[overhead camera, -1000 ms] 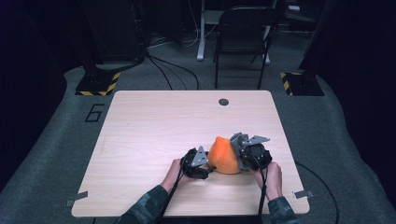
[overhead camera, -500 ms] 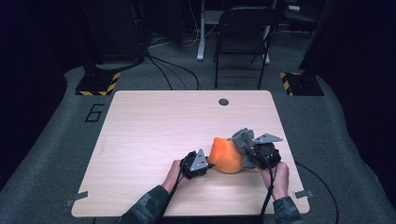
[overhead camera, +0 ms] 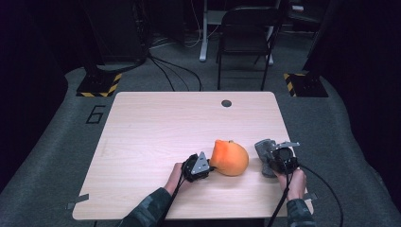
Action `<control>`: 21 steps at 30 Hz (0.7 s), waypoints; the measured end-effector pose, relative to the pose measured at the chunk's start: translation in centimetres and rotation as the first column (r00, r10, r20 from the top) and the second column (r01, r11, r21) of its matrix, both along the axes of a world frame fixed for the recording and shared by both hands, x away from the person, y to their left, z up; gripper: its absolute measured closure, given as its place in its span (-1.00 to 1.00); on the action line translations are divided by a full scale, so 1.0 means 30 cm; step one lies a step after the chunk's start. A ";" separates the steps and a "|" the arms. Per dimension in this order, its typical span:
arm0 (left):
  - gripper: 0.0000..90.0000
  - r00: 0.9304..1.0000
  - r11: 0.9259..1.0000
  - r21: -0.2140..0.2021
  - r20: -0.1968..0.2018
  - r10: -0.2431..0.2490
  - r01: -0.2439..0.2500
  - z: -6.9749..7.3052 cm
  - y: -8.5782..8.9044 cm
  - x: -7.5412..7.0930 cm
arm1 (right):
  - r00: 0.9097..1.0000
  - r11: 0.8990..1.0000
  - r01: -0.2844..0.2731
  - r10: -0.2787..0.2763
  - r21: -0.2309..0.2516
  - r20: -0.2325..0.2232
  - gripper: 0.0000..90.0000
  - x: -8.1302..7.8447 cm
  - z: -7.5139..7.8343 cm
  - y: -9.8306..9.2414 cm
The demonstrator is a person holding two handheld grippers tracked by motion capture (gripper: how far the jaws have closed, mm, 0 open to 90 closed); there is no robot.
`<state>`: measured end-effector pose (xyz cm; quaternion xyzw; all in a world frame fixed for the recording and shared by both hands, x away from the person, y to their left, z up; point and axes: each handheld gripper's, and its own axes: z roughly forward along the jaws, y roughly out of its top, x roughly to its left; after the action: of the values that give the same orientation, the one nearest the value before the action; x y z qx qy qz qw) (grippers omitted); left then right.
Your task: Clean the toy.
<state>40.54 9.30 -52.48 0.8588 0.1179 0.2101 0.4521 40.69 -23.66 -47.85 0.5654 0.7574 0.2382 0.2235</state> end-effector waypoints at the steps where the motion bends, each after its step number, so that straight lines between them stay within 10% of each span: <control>1: 0.64 1.000 1.000 -0.001 0.000 0.001 -0.001 -0.001 0.001 -0.001 | 1.000 1.000 0.001 -0.001 0.003 -0.009 0.59 0.002 -0.004 0.001; 14: 0.75 0.999 0.992 -0.117 0.025 -0.035 0.038 0.061 0.011 -0.036 | 1.000 1.000 -0.002 0.002 0.002 -0.005 0.59 0.006 -0.002 -0.005; 21: 0.74 0.999 0.970 -0.241 -0.007 -0.033 0.030 0.165 0.028 -0.077 | 1.000 1.000 0.009 -0.009 0.010 -0.001 0.59 0.004 0.008 -0.010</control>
<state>38.24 10.13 -47.54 0.8006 0.1313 0.1824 0.5554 40.79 -23.95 -47.61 0.5702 0.7536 0.2405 0.2216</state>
